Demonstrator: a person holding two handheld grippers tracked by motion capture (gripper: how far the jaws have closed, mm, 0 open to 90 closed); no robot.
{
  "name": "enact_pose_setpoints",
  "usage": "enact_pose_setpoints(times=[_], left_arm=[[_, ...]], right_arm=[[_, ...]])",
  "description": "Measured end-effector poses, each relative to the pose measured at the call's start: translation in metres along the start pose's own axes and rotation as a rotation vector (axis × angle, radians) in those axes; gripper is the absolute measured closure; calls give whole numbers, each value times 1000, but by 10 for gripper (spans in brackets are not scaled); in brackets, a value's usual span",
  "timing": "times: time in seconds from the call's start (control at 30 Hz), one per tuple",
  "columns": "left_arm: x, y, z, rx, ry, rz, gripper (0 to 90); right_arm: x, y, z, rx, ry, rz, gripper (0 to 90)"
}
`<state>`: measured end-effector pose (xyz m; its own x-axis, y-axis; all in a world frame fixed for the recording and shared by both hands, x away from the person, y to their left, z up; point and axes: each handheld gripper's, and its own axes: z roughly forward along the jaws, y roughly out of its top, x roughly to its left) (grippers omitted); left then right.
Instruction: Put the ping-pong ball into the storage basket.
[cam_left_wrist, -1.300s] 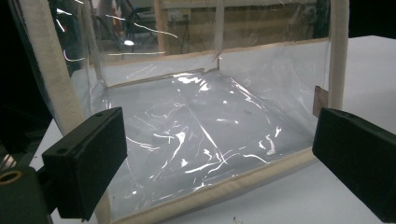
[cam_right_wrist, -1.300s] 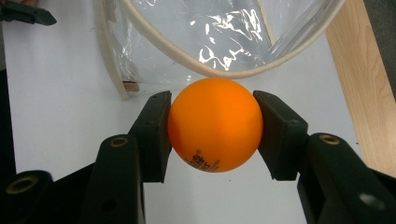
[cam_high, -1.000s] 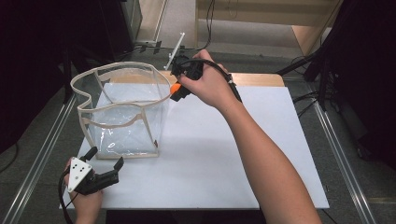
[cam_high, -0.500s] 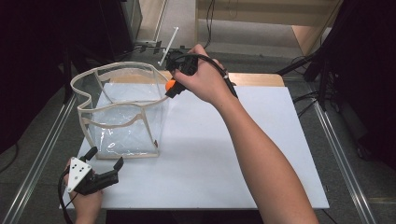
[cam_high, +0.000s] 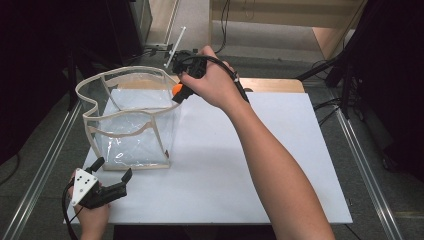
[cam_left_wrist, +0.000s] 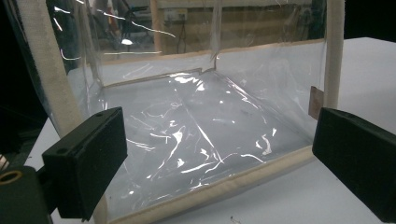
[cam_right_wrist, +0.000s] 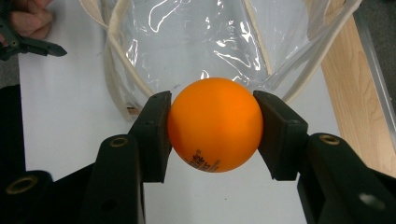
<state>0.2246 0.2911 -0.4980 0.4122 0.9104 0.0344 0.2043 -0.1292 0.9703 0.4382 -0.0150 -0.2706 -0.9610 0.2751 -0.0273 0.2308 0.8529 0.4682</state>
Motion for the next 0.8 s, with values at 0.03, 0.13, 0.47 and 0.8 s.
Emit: enact_pose_setpoints(times=[0.03, 0.13, 0.47, 0.8], left_arm=[[0, 0, 0, 0, -1, -1, 37], [0, 0, 0, 1, -2, 1, 38], [0, 0, 0, 1, -2, 0, 38], [0, 0, 0, 0, -2, -1, 38]], right_arm=[[0, 1, 0, -1, 1, -2, 478], [0, 3, 1, 2, -1, -1, 478], [3, 12, 9, 10, 3, -11, 478], [4, 17, 15, 11, -26, -7, 445]])
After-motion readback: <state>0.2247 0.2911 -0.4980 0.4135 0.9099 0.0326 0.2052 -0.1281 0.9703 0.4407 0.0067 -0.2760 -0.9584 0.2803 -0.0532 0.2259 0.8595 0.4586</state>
